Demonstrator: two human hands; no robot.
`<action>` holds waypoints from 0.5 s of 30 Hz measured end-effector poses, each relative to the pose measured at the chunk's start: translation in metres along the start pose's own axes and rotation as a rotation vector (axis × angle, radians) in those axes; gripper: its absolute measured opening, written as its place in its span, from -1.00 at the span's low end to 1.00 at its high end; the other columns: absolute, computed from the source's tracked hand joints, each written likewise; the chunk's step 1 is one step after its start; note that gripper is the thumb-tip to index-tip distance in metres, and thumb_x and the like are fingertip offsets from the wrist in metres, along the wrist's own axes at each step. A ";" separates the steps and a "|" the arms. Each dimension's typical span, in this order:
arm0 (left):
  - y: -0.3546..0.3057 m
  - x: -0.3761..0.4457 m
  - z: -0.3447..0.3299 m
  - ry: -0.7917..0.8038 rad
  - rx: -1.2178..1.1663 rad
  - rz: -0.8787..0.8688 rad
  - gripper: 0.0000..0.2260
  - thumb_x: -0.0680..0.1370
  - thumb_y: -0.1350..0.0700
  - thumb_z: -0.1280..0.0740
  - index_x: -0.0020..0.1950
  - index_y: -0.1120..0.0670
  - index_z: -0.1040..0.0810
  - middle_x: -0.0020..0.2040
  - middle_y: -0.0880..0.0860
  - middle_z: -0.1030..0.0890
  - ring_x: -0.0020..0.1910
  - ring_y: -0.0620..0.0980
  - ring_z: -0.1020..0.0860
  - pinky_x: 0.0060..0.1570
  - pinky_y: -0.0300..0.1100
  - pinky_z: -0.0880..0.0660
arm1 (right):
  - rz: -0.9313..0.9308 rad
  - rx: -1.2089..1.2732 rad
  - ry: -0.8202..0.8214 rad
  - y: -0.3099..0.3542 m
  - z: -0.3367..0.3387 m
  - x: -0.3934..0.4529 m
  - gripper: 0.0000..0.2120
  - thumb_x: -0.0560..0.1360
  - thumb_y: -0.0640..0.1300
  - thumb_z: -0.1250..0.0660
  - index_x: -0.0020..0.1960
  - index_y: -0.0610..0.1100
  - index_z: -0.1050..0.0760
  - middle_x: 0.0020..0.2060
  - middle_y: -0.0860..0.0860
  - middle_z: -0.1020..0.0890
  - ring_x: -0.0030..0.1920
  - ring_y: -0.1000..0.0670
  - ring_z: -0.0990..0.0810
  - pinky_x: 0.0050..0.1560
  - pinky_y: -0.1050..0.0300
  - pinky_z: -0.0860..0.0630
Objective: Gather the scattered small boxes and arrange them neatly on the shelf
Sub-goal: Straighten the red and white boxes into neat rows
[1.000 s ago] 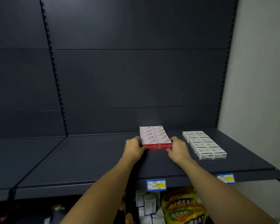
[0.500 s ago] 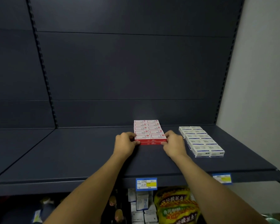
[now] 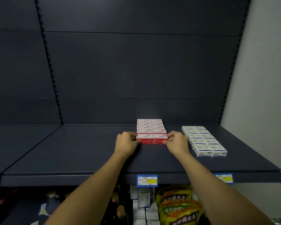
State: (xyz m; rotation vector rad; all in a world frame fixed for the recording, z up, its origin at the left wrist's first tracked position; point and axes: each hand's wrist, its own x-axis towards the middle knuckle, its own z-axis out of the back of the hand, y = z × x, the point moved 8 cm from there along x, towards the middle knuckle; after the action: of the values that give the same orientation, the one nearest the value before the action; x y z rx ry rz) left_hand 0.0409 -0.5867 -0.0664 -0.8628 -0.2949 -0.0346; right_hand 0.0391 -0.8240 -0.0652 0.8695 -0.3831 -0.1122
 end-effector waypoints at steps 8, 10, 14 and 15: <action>0.007 -0.020 0.010 0.017 -0.061 0.031 -0.71 0.49 0.11 -0.53 0.21 0.07 -0.66 0.07 -0.01 -0.71 -0.04 -0.19 -0.60 0.10 -0.30 -0.48 | 0.032 -0.042 0.031 0.006 0.007 -0.025 -0.73 0.43 -0.20 -0.54 0.09 -0.18 -0.60 -0.25 -0.01 -0.69 -0.07 0.03 -0.65 0.00 0.25 -0.47; 0.010 -0.026 0.013 0.022 -0.069 0.029 -0.71 0.48 0.10 -0.55 0.19 0.07 -0.67 0.04 -0.04 -0.72 -0.05 -0.21 -0.61 0.00 -0.40 -0.44 | 0.034 -0.047 0.045 0.008 0.010 -0.033 -0.73 0.44 -0.20 -0.54 0.10 -0.17 -0.59 -0.19 -0.03 -0.71 -0.04 0.03 -0.65 0.04 0.23 -0.51; 0.016 -0.040 0.018 0.041 -0.079 0.021 -0.68 0.45 0.06 -0.57 0.17 0.05 -0.68 -0.04 -0.08 -0.73 -0.04 -0.23 -0.65 -0.08 -0.44 -0.45 | 0.038 -0.053 0.065 0.008 0.015 -0.049 -0.75 0.43 -0.19 -0.54 0.07 -0.15 -0.58 -0.22 0.01 -0.69 -0.10 0.07 -0.64 -0.11 0.30 -0.48; 0.017 -0.043 0.019 0.044 -0.080 0.020 -0.68 0.44 0.05 -0.58 0.17 0.04 -0.68 -0.06 -0.09 -0.73 -0.04 -0.23 -0.65 -0.06 -0.42 -0.46 | 0.038 -0.048 0.067 0.008 0.016 -0.052 -0.76 0.42 -0.19 -0.55 0.05 -0.14 -0.58 -0.27 0.04 -0.67 -0.12 0.08 -0.63 -0.09 0.29 -0.50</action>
State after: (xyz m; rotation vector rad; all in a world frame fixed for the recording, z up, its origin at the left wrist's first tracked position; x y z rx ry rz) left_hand -0.0029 -0.5650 -0.0787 -0.9429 -0.2455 -0.0472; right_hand -0.0160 -0.8175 -0.0645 0.8164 -0.3328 -0.0561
